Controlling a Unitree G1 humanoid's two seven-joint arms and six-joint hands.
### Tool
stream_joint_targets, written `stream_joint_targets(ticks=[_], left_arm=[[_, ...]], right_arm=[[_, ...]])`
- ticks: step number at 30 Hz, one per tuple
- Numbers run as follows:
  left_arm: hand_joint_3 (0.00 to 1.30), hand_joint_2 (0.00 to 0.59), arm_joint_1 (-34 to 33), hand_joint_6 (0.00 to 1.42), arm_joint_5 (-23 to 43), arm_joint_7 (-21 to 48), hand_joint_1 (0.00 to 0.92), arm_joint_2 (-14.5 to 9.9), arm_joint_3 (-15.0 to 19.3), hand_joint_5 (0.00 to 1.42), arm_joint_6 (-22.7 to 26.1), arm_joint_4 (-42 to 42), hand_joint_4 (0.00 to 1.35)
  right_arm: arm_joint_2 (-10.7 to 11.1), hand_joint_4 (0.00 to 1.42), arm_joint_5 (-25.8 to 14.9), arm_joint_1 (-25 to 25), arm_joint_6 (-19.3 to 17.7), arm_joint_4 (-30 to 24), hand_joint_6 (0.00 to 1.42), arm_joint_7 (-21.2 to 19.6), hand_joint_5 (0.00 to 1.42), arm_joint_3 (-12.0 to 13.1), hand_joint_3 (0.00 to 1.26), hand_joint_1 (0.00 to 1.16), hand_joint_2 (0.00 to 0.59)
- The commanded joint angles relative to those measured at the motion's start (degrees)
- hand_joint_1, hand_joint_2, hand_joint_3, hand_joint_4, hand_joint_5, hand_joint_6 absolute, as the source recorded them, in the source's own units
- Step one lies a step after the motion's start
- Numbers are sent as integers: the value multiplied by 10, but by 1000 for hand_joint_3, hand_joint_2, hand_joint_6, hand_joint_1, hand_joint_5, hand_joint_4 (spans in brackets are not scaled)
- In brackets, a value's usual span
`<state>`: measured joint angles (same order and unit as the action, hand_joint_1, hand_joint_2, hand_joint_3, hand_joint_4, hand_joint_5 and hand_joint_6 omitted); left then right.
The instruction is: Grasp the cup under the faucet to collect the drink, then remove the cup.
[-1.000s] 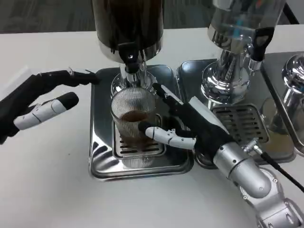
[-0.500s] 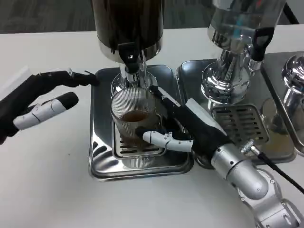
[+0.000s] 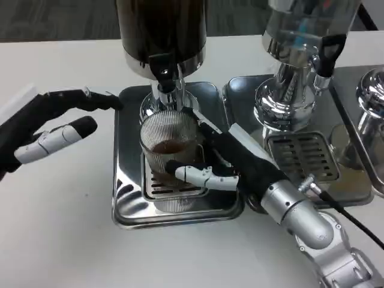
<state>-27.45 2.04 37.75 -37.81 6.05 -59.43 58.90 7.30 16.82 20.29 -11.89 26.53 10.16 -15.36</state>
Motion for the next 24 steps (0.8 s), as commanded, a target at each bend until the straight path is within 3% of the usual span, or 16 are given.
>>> stream_joint_targets(ticks=[1, 13, 24], left_arm=[[428, 128, 10, 268, -1, 0, 0, -10, -1, 280, 4, -3, 286], [441, 139, 14, 270, -3, 5, 0, -19, -4, 285, 5, -5, 303], [441, 144, 17, 273, -2, 9, 0, -28, -6, 285, 7, -8, 304]], right_arm=[[-4, 0, -12, 16, -23, 22, 119, -5, 0, 8, 0, 550, 199], [-19, 0, -27, 32, -63, 69, 149, -13, 20, 22, 0, 570, 197], [-26, 0, -14, 46, -72, 96, 153, -19, 27, 13, 0, 574, 197]])
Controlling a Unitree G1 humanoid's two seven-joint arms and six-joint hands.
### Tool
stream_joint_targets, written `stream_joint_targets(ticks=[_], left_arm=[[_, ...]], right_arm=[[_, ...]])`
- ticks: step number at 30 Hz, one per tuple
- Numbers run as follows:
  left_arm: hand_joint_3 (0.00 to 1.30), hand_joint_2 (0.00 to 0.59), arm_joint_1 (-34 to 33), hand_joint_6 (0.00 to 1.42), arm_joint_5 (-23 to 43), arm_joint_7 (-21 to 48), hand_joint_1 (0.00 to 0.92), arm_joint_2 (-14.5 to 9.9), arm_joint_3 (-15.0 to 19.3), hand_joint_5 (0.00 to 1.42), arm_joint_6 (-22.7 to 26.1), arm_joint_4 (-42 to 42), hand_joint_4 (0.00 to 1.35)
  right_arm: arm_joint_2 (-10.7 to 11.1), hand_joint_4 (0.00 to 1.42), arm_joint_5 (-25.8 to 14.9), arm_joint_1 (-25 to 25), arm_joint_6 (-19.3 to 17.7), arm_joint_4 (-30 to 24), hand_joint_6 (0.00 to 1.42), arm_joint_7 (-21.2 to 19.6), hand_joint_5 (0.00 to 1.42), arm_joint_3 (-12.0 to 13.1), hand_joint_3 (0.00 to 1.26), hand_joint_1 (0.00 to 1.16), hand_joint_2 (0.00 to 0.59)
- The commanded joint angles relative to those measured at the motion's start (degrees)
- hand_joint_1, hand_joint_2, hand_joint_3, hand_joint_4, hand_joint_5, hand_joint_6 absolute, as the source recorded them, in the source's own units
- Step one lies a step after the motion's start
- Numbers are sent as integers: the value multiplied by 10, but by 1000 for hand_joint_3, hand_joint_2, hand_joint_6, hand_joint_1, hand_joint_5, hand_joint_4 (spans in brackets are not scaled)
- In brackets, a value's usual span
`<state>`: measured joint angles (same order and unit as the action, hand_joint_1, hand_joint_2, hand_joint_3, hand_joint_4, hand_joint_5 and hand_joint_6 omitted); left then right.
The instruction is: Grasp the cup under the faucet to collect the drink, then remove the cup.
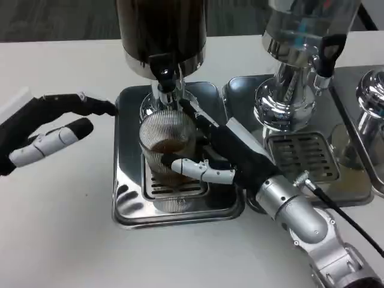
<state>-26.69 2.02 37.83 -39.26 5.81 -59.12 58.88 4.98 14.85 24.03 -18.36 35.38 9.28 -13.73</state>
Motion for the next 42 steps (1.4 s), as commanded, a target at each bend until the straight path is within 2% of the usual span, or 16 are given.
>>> stream_joint_targets(ticks=[1, 10, 21, 32, 42], left_arm=[[441, 149, 10, 282, -1, 9, 0, -14, -4, 285, 4, -8, 304], [449, 152, 13, 289, -2, 9, 0, -17, -5, 295, 7, -10, 313], [451, 153, 18, 293, -3, 10, 0, -20, -5, 295, 10, -15, 317], [455, 158, 21, 303, -3, 11, 0, -25, -4, 296, 10, -15, 327], [451, 162, 18, 305, -4, 12, 0, -27, -5, 296, 10, -11, 328]], right_arm=[[-3, 0, 6, 9, -7, 9, 153, -11, 27, -4, 0, 575, 197], [-6, 0, 20, 11, -5, 17, 159, -25, 27, -10, 0, 599, 201], [-17, 0, 20, 16, -18, 37, 244, -44, 155, -14, 0, 632, 194], [-26, 130, 34, 21, -24, 53, 299, -68, 262, -24, 6, 629, 199], [-28, 274, 58, 13, -30, 51, 339, -115, 327, -34, 138, 645, 198]])
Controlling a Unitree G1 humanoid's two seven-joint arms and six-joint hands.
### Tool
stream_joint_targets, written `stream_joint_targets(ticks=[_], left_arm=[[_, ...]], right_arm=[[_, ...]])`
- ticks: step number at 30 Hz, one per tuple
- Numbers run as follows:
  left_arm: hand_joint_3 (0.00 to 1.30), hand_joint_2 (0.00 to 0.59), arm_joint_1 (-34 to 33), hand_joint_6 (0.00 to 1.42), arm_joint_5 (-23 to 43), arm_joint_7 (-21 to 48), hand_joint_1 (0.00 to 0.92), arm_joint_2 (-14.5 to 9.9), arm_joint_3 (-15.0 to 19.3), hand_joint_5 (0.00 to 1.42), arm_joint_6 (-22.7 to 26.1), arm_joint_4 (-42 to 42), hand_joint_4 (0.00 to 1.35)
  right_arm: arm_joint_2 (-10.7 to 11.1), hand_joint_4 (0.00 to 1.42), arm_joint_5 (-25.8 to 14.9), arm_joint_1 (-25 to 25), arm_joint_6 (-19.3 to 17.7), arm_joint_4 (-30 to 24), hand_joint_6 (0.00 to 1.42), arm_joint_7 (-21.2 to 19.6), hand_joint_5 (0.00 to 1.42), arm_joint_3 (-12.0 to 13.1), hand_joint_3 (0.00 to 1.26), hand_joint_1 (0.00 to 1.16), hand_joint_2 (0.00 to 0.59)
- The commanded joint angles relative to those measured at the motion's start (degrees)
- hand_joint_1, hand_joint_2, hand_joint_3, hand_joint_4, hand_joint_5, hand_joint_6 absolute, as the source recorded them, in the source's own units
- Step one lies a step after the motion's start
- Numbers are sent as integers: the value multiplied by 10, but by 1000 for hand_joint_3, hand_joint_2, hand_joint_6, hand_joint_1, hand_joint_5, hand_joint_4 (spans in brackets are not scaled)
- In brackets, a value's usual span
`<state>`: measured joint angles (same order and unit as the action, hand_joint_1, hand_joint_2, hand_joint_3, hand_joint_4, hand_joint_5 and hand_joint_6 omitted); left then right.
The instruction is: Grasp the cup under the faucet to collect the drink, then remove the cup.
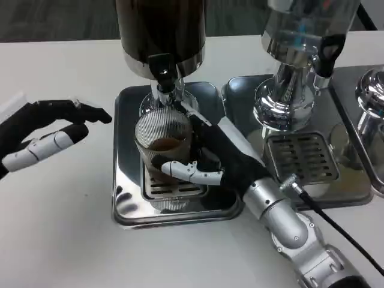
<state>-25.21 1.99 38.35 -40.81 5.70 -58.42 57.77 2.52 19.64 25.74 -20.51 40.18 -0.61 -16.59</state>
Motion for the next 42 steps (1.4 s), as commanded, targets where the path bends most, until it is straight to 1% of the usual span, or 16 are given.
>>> stream_joint_targets(ticks=[1, 5, 9, 15, 21, 26, 35, 42], left_arm=[[450, 162, 3, 305, -4, 7, 0, -11, -4, 296, 3, 0, 328], [445, 162, 3, 305, -4, 8, 0, -11, -5, 296, 3, 0, 328], [443, 163, 4, 305, -4, 8, 0, -11, -5, 296, 3, 0, 328], [433, 163, 5, 306, -3, 8, 0, -9, -6, 296, 4, 1, 329], [410, 164, 4, 311, -1, 14, 0, -2, -9, 296, 2, 0, 319], [398, 164, -1, 312, -1, 18, 0, 5, -12, 296, 3, 1, 305], [387, 165, -8, 312, 0, 19, 0, 8, -16, 296, 3, 6, 304], [383, 165, -13, 312, 1, 21, 0, 10, -20, 296, 2, 9, 304]], right_arm=[[-3, 295, 12, -5, -9, 2, 347, -21, 343, -6, 158, 648, 196], [-5, 348, 22, -11, -12, -2, 386, -42, 382, -11, 208, 653, 195], [-7, 404, 31, -14, -12, -4, 427, -64, 428, -14, 274, 664, 208], [-8, 454, 46, -21, -14, -9, 456, -96, 467, -18, 321, 666, 208], [-7, 519, 51, -31, -18, -18, 508, -122, 535, -15, 377, 667, 208], [-5, 550, 49, -42, -18, -30, 533, -132, 563, -11, 404, 675, 213], [-2, 586, 53, -55, -19, -47, 587, -148, 608, -9, 448, 679, 213], [2, 601, 55, -73, -18, -80, 625, -167, 639, 3, 464, 679, 219]])
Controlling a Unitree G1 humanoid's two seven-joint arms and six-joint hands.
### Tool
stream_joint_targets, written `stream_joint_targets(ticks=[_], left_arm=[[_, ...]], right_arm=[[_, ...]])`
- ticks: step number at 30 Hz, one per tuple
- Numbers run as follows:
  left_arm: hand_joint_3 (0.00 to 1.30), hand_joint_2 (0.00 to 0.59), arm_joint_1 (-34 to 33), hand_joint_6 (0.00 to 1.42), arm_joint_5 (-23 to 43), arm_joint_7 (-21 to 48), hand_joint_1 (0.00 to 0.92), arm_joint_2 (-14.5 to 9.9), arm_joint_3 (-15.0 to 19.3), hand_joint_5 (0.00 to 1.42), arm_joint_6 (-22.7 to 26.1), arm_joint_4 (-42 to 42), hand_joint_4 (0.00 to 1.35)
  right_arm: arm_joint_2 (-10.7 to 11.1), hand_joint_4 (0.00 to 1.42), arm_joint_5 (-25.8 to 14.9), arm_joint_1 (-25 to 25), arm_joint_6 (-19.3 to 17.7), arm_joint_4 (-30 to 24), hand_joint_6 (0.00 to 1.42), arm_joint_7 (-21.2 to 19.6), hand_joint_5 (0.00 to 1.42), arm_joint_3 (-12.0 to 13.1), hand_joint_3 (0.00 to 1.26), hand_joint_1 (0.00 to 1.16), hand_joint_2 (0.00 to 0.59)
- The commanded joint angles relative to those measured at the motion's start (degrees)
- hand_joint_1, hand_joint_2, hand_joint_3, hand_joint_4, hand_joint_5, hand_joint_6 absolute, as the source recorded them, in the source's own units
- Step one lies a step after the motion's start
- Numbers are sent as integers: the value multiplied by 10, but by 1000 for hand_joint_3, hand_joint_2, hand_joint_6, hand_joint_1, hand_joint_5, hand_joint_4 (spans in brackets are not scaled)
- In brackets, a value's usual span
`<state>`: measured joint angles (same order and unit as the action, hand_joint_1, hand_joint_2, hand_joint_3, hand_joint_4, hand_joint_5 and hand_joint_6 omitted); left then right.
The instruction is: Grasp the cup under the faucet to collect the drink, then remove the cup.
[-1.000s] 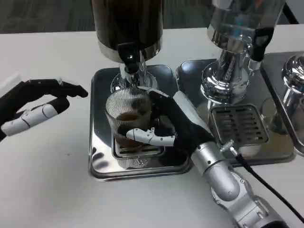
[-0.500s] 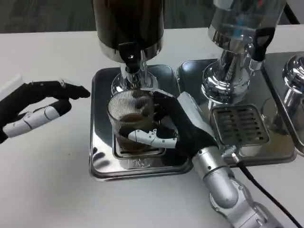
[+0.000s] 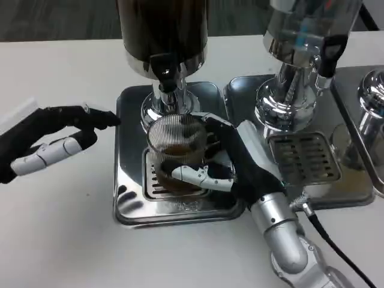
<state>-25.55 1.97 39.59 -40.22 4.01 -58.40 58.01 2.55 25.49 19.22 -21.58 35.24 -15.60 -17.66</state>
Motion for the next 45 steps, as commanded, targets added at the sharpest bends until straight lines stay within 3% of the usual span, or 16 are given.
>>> stream_joint_targets(ticks=[1, 28, 45], left_arm=[[381, 165, -11, 312, 2, 9, 0, 5, -4, 296, 2, 7, 304], [298, 163, 2, 293, 7, 22, 0, 27, -8, 234, -38, 2, 199], [253, 148, 57, 256, 6, 12, 0, -8, -5, 161, -100, -46, 140]], right_arm=[[3, 603, -3, -10, -7, -34, 627, -17, 639, 16, 464, 679, 220], [35, 636, -8, -97, 39, -186, 676, 16, 675, 55, 502, 696, 248], [47, 644, -17, -148, 64, -284, 680, 51, 684, 75, 509, 694, 248]])
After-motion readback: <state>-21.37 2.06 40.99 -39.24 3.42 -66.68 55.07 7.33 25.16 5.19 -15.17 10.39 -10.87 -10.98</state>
